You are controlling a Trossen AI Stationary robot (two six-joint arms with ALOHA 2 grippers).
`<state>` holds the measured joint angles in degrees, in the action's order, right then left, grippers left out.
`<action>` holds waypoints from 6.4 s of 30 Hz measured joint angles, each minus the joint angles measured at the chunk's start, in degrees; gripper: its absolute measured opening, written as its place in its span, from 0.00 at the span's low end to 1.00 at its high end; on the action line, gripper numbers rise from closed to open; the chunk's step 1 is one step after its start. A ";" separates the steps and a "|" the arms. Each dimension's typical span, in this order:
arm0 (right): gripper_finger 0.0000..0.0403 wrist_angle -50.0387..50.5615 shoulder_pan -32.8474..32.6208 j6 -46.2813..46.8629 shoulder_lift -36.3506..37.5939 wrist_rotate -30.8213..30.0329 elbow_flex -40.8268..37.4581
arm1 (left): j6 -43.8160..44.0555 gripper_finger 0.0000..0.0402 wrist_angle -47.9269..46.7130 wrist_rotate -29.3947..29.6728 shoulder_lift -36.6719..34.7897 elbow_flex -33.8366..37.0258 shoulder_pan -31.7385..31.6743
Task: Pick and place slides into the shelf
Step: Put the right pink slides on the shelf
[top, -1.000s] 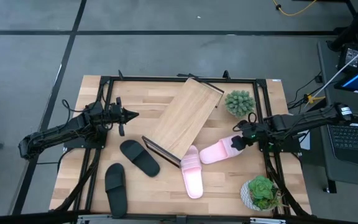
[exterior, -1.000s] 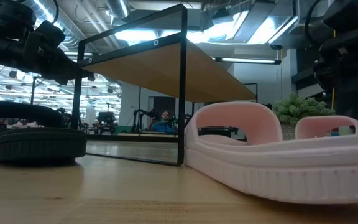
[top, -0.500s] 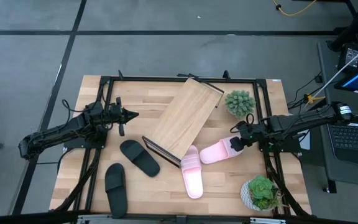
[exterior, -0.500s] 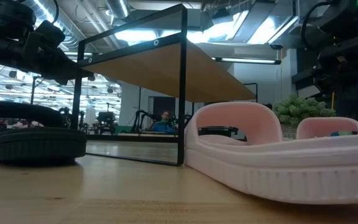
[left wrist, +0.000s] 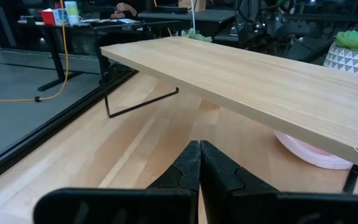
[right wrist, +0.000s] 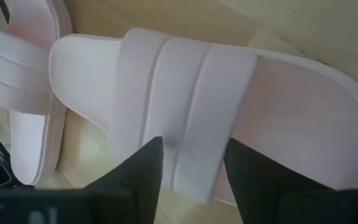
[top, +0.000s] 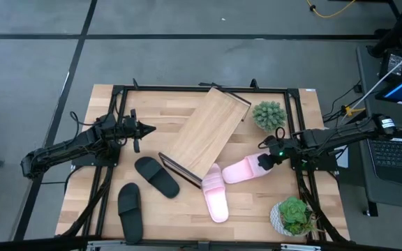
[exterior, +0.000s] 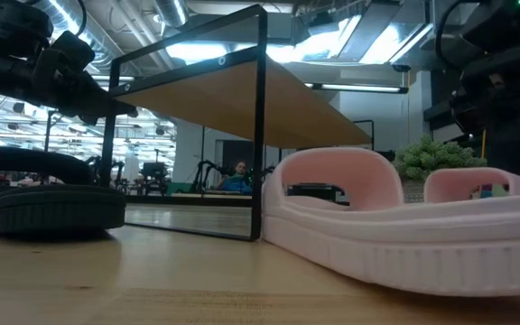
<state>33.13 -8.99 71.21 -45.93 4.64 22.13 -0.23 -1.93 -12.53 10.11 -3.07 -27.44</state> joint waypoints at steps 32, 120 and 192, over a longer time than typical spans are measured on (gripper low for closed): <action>0.01 -0.84 -0.02 -4.10 0.06 1.03 0.00 | -0.37 0.00 0.00 0.00 0.00 0.00 -0.02; 0.00 10.34 -0.02 -25.24 -6.37 -29.29 43.28 | 0.13 0.00 0.04 0.02 0.00 0.00 0.00; 0.00 -32.73 -10.58 -13.07 -38.86 -46.45 43.30 | 4.35 0.00 0.15 0.02 0.00 0.00 -0.02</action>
<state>0.40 -19.57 58.14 -84.80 -41.80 65.43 4.12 -1.78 -12.51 10.11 -3.07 -27.46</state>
